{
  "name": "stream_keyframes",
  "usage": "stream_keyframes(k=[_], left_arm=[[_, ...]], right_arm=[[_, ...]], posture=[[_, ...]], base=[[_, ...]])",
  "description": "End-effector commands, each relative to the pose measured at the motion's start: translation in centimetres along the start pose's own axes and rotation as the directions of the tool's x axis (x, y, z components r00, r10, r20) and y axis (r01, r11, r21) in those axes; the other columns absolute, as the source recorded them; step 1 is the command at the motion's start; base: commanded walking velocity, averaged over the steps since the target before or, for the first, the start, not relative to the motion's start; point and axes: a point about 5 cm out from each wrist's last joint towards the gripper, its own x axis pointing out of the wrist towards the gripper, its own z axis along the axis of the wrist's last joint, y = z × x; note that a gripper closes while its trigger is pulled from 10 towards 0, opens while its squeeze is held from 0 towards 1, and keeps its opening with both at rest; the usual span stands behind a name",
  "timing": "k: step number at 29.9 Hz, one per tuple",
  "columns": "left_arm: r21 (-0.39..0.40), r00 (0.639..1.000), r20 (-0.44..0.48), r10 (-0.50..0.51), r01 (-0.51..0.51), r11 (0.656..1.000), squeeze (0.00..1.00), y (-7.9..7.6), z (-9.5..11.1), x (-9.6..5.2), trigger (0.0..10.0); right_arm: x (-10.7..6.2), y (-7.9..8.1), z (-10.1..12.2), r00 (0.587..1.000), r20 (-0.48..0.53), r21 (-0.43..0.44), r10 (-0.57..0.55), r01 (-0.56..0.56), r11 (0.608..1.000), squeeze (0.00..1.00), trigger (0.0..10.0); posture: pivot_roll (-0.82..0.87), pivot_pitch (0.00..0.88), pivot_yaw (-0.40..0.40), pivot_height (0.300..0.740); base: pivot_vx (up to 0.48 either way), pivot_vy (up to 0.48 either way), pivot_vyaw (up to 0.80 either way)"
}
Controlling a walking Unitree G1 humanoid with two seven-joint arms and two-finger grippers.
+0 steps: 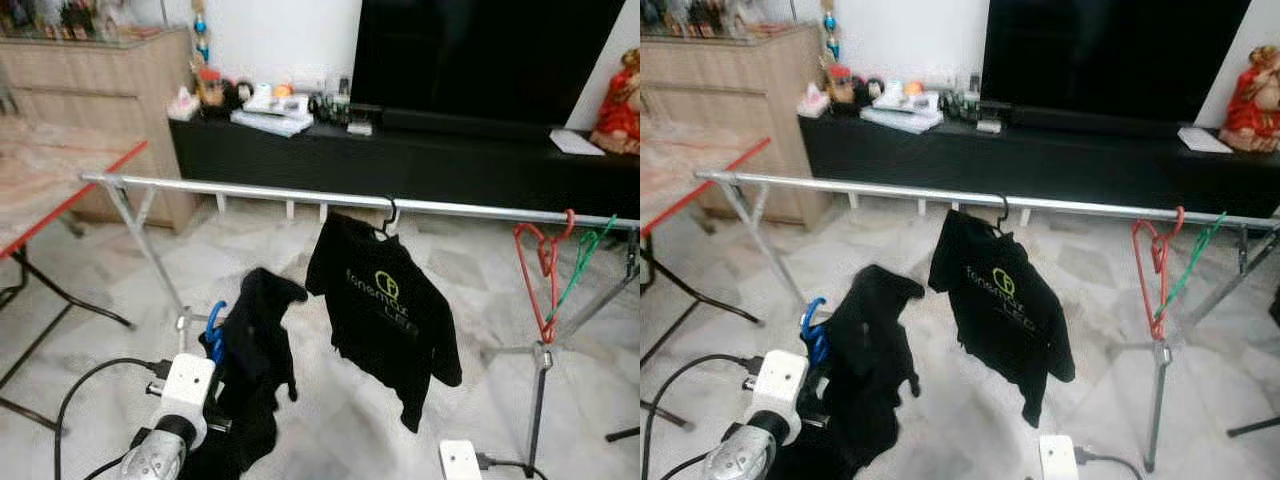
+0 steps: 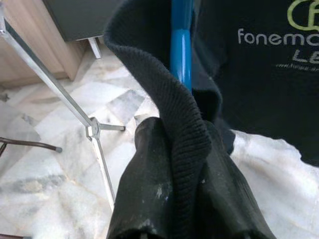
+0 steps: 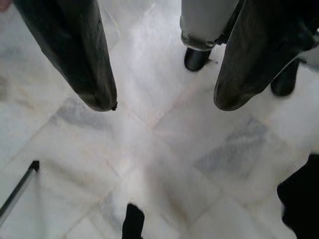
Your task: Hang hanger
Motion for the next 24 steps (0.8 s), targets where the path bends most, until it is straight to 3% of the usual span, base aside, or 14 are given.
stream_keyframes(k=[1, 17, 24], left_arm=[[0.003, 0.999, 0.038, 0.001, -0.001, 1.000, 0.00, 0.14, 0.94, 0.24, 10.0], [0.004, 0.999, 0.034, -0.007, 0.007, 1.000, 0.00, 0.00, 0.97, 0.28, 10.0], [0.012, 0.999, 0.030, -0.019, 0.019, 1.000, 0.00, -0.14, 1.13, 0.44, 10.0]], right_arm=[[0.00, -0.02, 0.05, 1.000, 0.001, 0.006, -0.001, 0.001, 1.000, 0.00, 10.0], [0.00, -0.08, 0.03, 1.000, 0.001, -0.005, 0.002, -0.002, 1.000, 0.00, 10.0], [-0.01, -0.04, 0.17, 1.000, 0.020, 0.001, 0.004, -0.004, 1.000, 0.00, 10.0]], posture=[[0.16, 0.000, -0.068, 0.740], [0.16, 0.000, -0.072, 0.740], [0.16, 0.000, -0.070, 0.740]], base=[[-0.281, 0.000, 0.00], [-0.281, 0.000, 0.00], [0.000, 0.000, 0.00]])
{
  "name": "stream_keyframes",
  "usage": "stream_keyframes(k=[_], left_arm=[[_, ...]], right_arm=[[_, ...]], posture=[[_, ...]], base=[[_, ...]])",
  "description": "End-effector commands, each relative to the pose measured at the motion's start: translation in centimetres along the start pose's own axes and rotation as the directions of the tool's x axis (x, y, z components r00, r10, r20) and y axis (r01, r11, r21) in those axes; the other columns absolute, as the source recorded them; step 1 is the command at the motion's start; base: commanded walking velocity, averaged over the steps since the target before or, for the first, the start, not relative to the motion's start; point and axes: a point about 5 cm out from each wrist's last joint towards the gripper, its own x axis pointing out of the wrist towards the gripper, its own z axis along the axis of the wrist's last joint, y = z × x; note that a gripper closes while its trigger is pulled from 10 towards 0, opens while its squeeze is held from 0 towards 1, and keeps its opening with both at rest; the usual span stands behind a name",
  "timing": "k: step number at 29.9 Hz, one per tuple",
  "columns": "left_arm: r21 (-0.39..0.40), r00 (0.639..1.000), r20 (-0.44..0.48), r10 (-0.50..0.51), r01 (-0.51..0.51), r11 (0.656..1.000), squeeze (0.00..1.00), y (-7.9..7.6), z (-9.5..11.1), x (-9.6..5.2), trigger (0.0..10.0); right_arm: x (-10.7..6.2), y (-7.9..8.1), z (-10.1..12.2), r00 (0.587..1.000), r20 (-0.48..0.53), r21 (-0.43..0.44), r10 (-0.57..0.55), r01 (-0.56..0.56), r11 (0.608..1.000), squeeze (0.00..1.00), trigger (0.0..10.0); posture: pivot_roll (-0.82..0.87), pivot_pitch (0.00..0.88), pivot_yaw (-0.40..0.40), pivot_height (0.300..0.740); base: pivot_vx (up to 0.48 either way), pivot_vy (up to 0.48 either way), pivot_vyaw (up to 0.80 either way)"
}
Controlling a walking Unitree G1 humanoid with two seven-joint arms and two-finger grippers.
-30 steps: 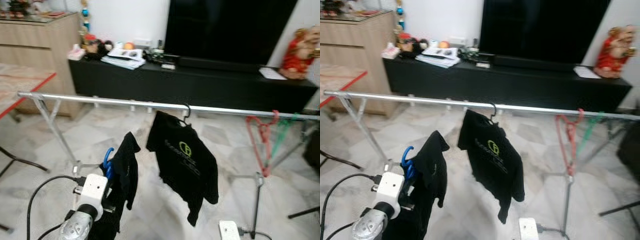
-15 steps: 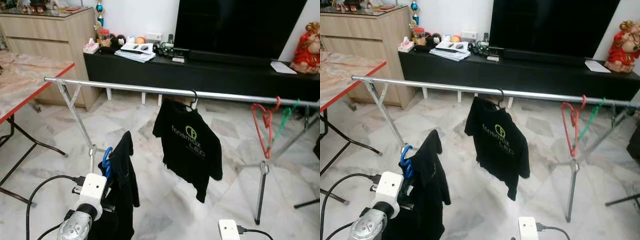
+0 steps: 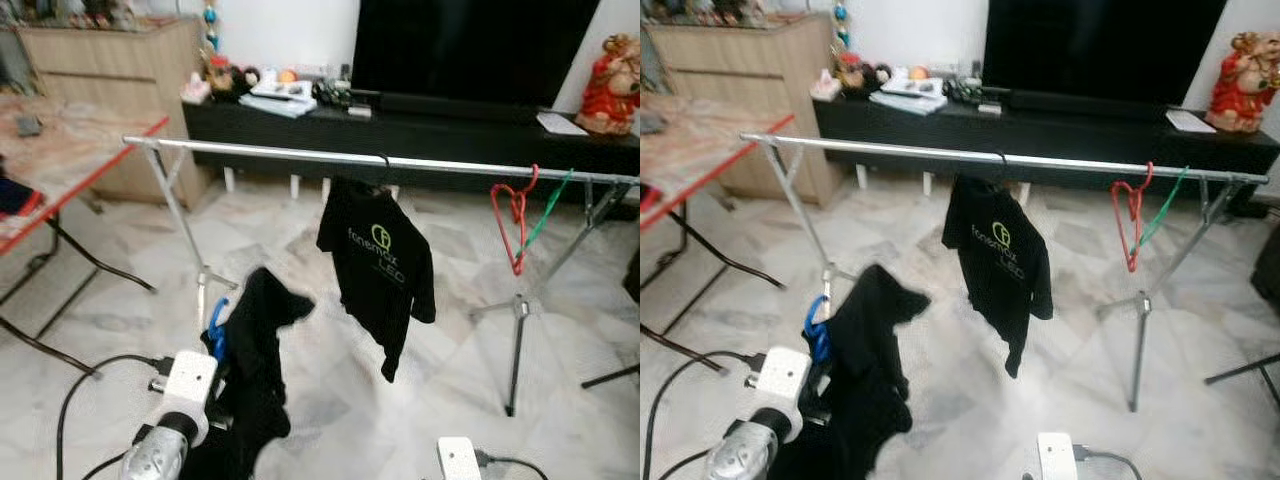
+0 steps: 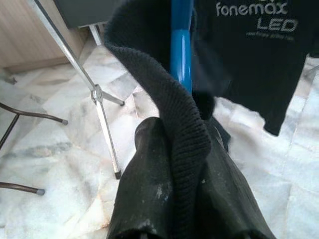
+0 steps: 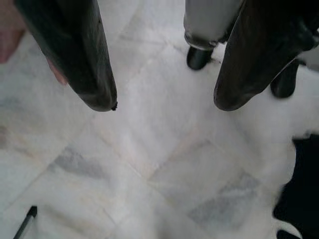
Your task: Hang hanger
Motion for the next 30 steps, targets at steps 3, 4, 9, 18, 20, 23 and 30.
stream_keyframes(k=[3, 4, 9, 18, 20, 23, 30], left_arm=[[0.013, 0.999, 0.047, -0.019, 0.018, 1.000, 0.00, 0.1, 1.3, 0.4, 10.0], [0.012, 0.999, 0.046, -0.022, 0.022, 1.000, 0.00, 0.1, 1.4, 0.4, 10.0], [0.019, 0.996, 0.047, -0.076, 0.075, 0.997, 0.00, -0.5, 1.7, 0.5, 10.0], [0.047, 0.984, 0.050, -0.170, 0.168, 0.985, 0.00, -1.4, 2.8, 1.1, 10.0], [0.072, 0.976, 0.049, -0.214, 0.210, 0.975, 0.00, -1.8, 3.2, 1.4, 10.0], [0.073, 0.968, 0.064, -0.243, 0.238, 0.968, 0.00, -2.2, 3.9, 2.0, 10.0], [0.093, 0.952, 0.071, -0.297, 0.290, 0.952, 0.00, -2.9, 4.8, 2.7, 10.0]], right_arm=[[0.0, 0.0, 0.6, 1.000, 0.029, 0.010, -0.003, 0.003, 1.000, 0.00, 10.0], [0.0, 0.0, 0.6, 0.999, 0.032, 0.012, -0.003, 0.003, 1.000, 0.00, 10.0], [0.0, 0.0, 0.9, 0.998, 0.068, -0.004, -0.008, 0.008, 1.000, 0.00, 10.0], [-0.2, -0.1, 2.1, 0.978, 0.206, -0.010, -0.044, 0.048, 0.999, 0.00, 10.0], [-0.3, -0.2, 2.6, 0.965, 0.254, -0.102, -0.070, 0.098, 0.990, 0.00, 10.0], [-1.3, -3.3, 10.8, 0.877, 0.461, -0.195, -0.132, 0.245, 0.950, 0.00, 10.0], [-2.6, -3.4, 14.0, 0.787, 0.615, -0.158, -0.044, 0.178, 0.971, 0.00, 10.0]], posture=[[0.16, 0.000, -0.069, 0.740], [0.16, 0.000, -0.069, 0.740], [0.17, 0.000, -0.073, 0.740], [0.16, 0.000, -0.072, 0.740], [0.16, 0.000, -0.069, 0.740], [0.15, 0.000, -0.059, 0.740], [0.13, 0.000, -0.044, 0.740]], base=[[0.000, 0.000, 0.00], [0.000, 0.000, 0.00], [0.000, 0.000, 0.00], [0.000, 0.000, 0.00], [0.000, 0.000, 0.00], [0.000, 0.000, 0.00], [0.000, 0.000, 0.00]])
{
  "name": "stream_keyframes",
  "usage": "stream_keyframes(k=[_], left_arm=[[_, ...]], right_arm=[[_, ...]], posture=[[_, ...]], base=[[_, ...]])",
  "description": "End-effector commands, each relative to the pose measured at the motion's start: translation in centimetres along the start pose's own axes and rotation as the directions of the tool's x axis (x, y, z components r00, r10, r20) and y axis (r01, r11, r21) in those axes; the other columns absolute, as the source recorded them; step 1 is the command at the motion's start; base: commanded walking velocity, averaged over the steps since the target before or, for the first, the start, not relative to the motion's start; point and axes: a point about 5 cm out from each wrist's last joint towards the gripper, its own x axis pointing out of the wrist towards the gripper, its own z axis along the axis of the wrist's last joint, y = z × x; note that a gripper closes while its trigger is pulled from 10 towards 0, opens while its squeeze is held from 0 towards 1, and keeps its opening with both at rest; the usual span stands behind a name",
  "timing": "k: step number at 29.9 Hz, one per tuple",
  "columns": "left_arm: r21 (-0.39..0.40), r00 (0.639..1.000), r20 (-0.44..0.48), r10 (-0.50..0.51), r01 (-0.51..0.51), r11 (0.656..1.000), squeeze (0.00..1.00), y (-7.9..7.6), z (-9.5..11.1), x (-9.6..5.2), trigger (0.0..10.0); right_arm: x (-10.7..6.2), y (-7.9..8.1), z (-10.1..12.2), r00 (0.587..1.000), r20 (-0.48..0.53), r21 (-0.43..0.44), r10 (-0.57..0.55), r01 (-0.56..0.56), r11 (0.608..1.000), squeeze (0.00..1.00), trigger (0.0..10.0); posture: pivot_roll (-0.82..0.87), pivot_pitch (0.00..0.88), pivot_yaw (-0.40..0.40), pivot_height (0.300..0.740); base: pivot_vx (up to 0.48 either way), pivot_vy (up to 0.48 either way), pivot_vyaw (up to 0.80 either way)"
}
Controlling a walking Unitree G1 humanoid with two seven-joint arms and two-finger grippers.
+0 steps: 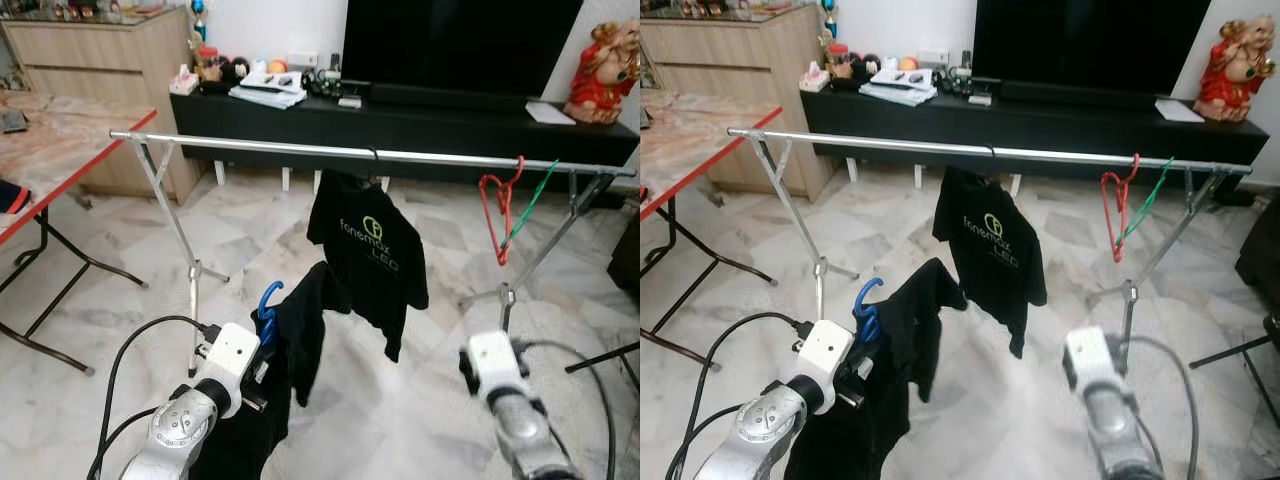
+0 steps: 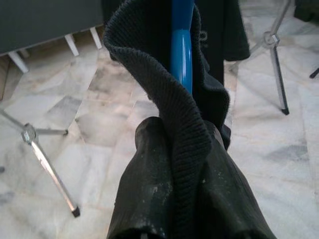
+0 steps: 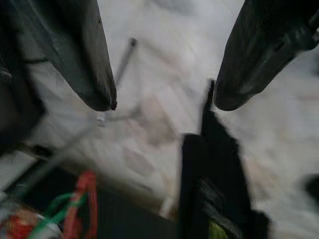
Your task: Hang hanger
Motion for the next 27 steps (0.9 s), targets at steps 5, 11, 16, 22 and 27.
stream_keyframes(k=[5, 11, 16, 22, 27], left_arm=[[0.033, 0.994, 0.049, -0.094, 0.093, 0.995, 0.00, -1.0, 1.8, 1.2, 10.0], [0.073, 0.965, 0.130, -0.228, 0.220, 0.973, 0.00, -2.3, 4.7, 3.1, 10.0], [0.092, 0.948, 0.151, -0.280, 0.268, 0.959, 0.00, -2.9, 5.7, 3.7, 10.0], [0.102, 0.924, 0.197, -0.328, 0.314, 0.944, 0.00, -3.6, 7.5, 5.0, 10.0], [0.120, 0.907, 0.197, -0.372, 0.354, 0.927, 0.00, -4.0, 7.8, 5.0, 10.0]], right_arm=[[0.4, 1.0, 2.3, 0.987, 0.115, 0.101, 0.114, -0.125, 0.987, 0.00, 10.0], [-0.6, 4.2, 5.8, 0.838, 0.282, -0.039, 0.467, -0.476, 0.879, 0.00, 10.0], [-1.6, 5.4, 6.4, 0.755, 0.305, -0.075, 0.581, -0.589, 0.805, 0.00, 10.0], [-2.9, 5.9, 6.2, 0.698, 0.270, -0.161, 0.664, -0.647, 0.746, 0.00, 10.0], [-2.6, 5.0, 6.6, 0.767, 0.276, -0.155, 0.579, -0.559, 0.814, 0.00, 10.0]], posture=[[0.13, 0.000, -0.043, 0.740], [0.12, 0.000, -0.051, 0.740], [0.11, 0.000, -0.052, 0.740], [0.10, 0.000, -0.055, 0.740], [0.09, 0.000, -0.052, 0.740]], base=[[0.000, 0.000, 0.00], [0.000, 0.000, 0.00], [0.000, 0.000, 0.00], [0.000, 0.000, 0.00], [0.000, 0.000, 0.00]])
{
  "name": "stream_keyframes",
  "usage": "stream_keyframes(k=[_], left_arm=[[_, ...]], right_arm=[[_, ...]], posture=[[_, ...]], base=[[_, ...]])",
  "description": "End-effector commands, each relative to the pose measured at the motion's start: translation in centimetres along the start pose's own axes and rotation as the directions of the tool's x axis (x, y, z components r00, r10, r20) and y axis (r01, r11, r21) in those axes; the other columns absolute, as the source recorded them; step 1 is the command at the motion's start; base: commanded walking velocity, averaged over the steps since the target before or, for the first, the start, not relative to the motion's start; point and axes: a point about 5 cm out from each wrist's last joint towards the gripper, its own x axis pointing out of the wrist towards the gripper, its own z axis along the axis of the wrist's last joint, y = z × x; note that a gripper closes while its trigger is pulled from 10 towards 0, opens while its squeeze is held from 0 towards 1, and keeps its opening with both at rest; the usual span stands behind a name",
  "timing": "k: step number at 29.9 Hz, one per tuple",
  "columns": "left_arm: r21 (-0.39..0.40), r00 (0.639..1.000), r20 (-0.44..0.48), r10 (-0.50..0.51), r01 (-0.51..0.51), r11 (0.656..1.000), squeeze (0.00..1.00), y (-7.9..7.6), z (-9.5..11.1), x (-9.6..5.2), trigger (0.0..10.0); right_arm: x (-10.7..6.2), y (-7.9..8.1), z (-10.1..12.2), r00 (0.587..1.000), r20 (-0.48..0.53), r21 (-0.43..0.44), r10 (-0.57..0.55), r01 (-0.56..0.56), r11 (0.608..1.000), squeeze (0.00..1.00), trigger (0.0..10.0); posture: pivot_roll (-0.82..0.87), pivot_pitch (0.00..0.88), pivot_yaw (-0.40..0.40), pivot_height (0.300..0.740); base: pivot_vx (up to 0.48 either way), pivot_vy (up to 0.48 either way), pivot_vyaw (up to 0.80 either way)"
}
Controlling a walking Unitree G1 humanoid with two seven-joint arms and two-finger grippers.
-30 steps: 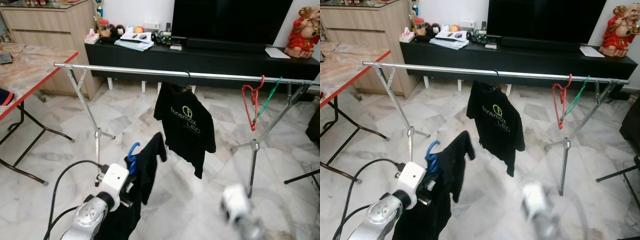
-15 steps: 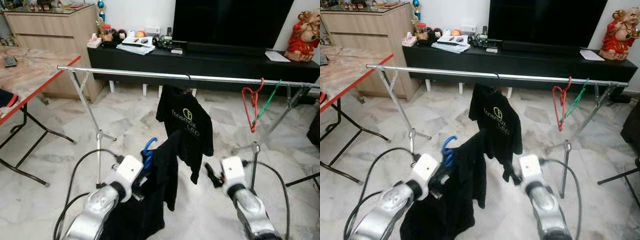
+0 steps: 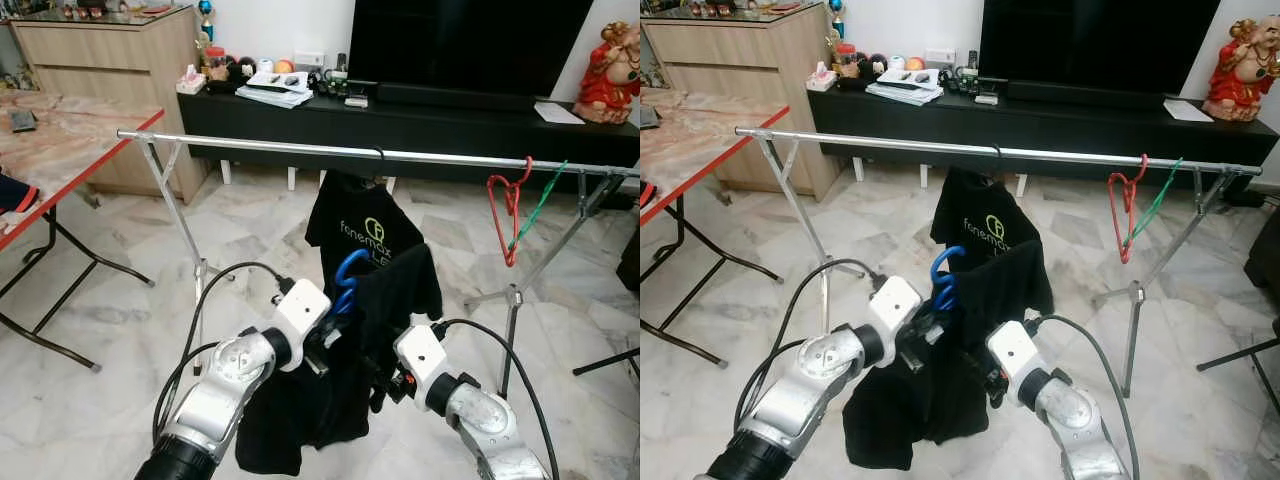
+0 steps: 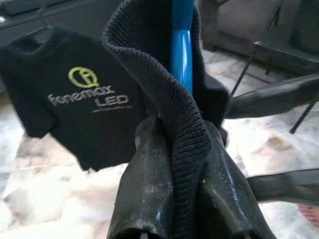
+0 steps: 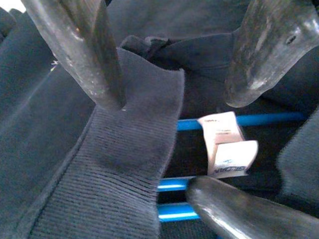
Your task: Hang hanger
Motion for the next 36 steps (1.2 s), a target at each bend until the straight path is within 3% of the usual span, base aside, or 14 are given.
stream_keyframes(k=[1, 9, 12, 15, 18, 30, 36], left_arm=[[0.029, 0.999, 0.044, -0.023, 0.022, 0.999, 0.00, -0.1, 0.9, 0.2, 10.0], [0.023, 0.999, 0.034, -0.033, 0.033, 0.999, 0.00, 0.0, 0.6, -0.1, 10.0], [0.022, 0.999, 0.034, -0.034, 0.033, 0.999, 0.00, 0.0, 0.6, -0.1, 10.0], [0.025, 0.999, 0.034, -0.034, 0.033, 0.999, 0.00, 0.1, 0.7, -0.1, 10.0], [0.028, 0.999, 0.035, -0.034, 0.033, 0.999, 0.00, 0.2, 0.8, -0.1, 10.0], [0.032, 0.994, 0.054, -0.093, 0.092, 0.995, 0.00, -0.6, 1.5, 0.0, 10.0], [0.035, 0.990, 0.055, -0.127, 0.125, 0.992, 0.00, -0.9, 1.7, -0.2, 10.0]], right_arm=[[-0.3, -0.6, 0.3, 0.999, -0.002, -0.016, -0.049, 0.049, 0.999, 0.00, 10.0], [-0.4, -2.4, 0.7, 0.960, -0.011, 0.043, -0.280, 0.280, 0.959, 0.00, 10.0], [-0.3, -2.2, 0.7, 0.964, -0.021, 0.049, -0.264, 0.265, 0.963, 0.00, 10.0], [-0.1, -0.6, 0.3, 0.989, -0.052, 0.053, -0.136, 0.138, 0.989, 0.00, 10.0], [-0.1, 0.0, -0.1, 0.993, -0.077, 0.050, -0.091, 0.095, 0.994, 0.00, 10.0], [0.1, -1.8, 0.5, 0.972, -0.071, 0.047, -0.223, 0.227, 0.973, 0.00, 10.0], [0.3, -1.5, 0.3, 0.977, -0.082, 0.047, -0.196, 0.200, 0.979, 0.00, 10.0]], posture=[[0.09, 0.000, -0.052, 0.740], [0.10, 0.000, -0.053, 0.740], [0.10, 0.000, -0.053, 0.740], [0.10, 0.000, -0.055, 0.740], [0.10, 0.000, -0.056, 0.740], [0.10, 0.000, -0.062, 0.740], [0.11, 0.000, -0.066, 0.740]], base=[[0.000, 0.000, 0.00], [0.000, 0.000, 0.00], [0.000, 0.000, 0.00], [0.000, 0.000, 0.00], [0.000, 0.000, 0.00], [0.000, 0.000, 0.00], [0.000, 0.000, 0.00]])
